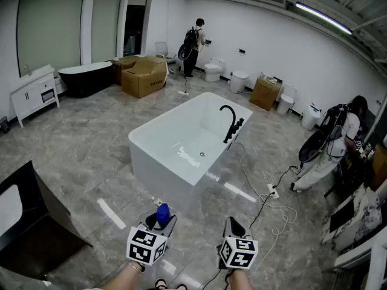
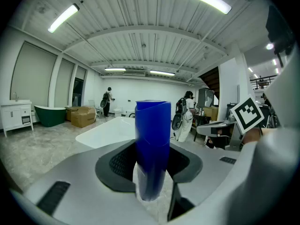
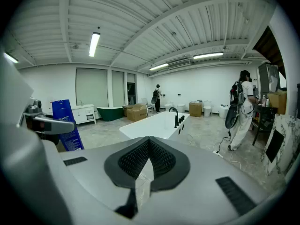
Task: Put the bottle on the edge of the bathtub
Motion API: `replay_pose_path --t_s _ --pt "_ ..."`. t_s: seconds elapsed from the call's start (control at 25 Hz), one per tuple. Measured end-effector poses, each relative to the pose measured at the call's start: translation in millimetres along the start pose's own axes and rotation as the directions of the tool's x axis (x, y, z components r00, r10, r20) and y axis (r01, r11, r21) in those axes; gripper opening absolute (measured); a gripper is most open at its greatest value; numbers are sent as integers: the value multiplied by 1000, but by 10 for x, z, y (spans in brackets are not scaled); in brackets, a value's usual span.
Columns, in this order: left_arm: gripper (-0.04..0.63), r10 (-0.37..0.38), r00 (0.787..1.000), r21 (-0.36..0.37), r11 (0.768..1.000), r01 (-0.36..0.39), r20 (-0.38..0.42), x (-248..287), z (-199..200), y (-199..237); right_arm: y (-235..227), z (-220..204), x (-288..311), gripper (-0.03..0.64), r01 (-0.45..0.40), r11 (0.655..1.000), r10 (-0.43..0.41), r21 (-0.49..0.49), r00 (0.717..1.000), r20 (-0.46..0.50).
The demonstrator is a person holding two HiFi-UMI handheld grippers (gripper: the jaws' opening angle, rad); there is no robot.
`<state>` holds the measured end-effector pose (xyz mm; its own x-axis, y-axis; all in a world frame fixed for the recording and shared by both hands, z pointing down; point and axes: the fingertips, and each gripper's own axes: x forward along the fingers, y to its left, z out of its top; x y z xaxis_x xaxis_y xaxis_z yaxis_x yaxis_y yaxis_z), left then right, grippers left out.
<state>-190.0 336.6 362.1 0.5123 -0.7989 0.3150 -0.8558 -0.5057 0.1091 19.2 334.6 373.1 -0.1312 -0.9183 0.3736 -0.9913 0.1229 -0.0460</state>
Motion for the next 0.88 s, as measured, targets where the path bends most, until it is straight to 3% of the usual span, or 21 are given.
replay_pose_path --t_s 0.32,0.52,0.88 --pt "170 -12 1000 -11 1000 12 -2 -38 -32 130 162 9 39 26 3 1000 -3 8 1000 -2" --pt "170 -26 1000 -9 1000 26 2 -40 -23 155 147 -23 33 26 16 996 -17 86 1000 8" --pt "170 -36 999 -16 999 35 -22 -42 -157 233 137 -221 51 26 61 991 -56 123 998 -39"
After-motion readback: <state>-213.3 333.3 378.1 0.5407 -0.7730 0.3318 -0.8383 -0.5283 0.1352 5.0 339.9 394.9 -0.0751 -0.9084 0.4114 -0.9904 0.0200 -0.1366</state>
